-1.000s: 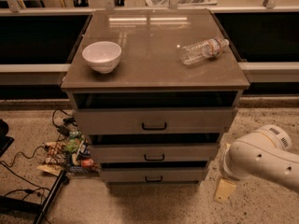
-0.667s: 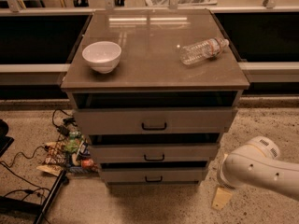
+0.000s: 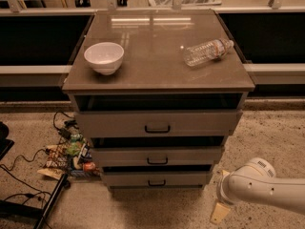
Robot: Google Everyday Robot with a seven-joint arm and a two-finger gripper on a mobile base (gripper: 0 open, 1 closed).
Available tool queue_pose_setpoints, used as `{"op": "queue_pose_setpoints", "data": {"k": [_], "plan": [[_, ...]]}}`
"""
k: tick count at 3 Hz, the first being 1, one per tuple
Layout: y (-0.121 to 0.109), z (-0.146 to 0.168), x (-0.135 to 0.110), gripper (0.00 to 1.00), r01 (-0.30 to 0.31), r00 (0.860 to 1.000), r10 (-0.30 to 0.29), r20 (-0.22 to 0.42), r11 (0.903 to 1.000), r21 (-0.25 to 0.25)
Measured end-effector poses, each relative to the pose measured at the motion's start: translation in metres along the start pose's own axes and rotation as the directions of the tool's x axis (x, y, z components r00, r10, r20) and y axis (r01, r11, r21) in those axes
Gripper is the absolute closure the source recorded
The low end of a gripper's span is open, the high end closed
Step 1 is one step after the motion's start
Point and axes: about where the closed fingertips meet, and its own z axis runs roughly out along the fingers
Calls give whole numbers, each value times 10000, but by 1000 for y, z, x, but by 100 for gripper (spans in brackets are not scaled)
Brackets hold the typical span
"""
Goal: Open bottom drawer
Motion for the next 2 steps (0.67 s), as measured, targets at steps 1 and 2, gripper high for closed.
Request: {"op": "queue_pose_setpoints", "data": {"k": [1,2], "plan": [[0,36,-14,0,368,9993,-365,93,9988,-333],[-1,92,-34,0,1067,9937,-1041,421,9922,-643]]}}
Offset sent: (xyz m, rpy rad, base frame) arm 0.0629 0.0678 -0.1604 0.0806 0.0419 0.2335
